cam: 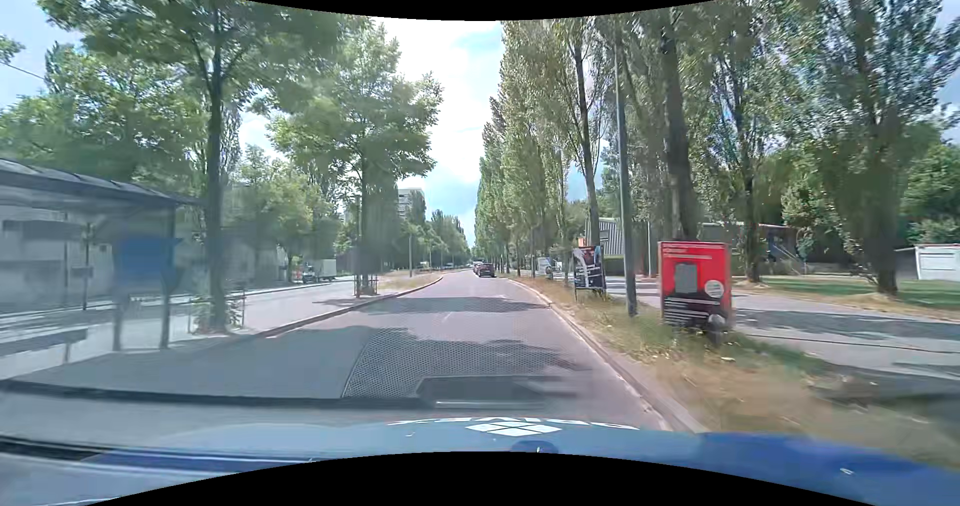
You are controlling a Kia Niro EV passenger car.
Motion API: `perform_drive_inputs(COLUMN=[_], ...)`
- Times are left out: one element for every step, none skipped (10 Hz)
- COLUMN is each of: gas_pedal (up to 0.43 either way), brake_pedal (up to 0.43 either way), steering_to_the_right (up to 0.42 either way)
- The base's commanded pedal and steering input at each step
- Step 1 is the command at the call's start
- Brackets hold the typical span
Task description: Follow the waypoints while adhering to traffic rules and regulations
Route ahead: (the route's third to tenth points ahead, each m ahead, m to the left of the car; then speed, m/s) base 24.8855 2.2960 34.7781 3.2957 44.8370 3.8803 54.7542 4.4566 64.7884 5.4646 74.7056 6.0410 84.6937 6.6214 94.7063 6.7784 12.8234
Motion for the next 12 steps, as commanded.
perform_drive_inputs(gas_pedal=[0.189,0.189,0.189,0.189,0.189,0.177,0.177,0.177,0.177,0.177,0.177,0.177], brake_pedal=[0.0,0.0,0.0,0.0,0.0,0.0,0.0,0.0,0.0,0.0,0.0,0.0], steering_to_the_right=[-0.021,-0.021,-0.021,-0.021,-0.021,-0.021,-0.021,-0.021,-0.021,-0.021,-0.021,-0.021])
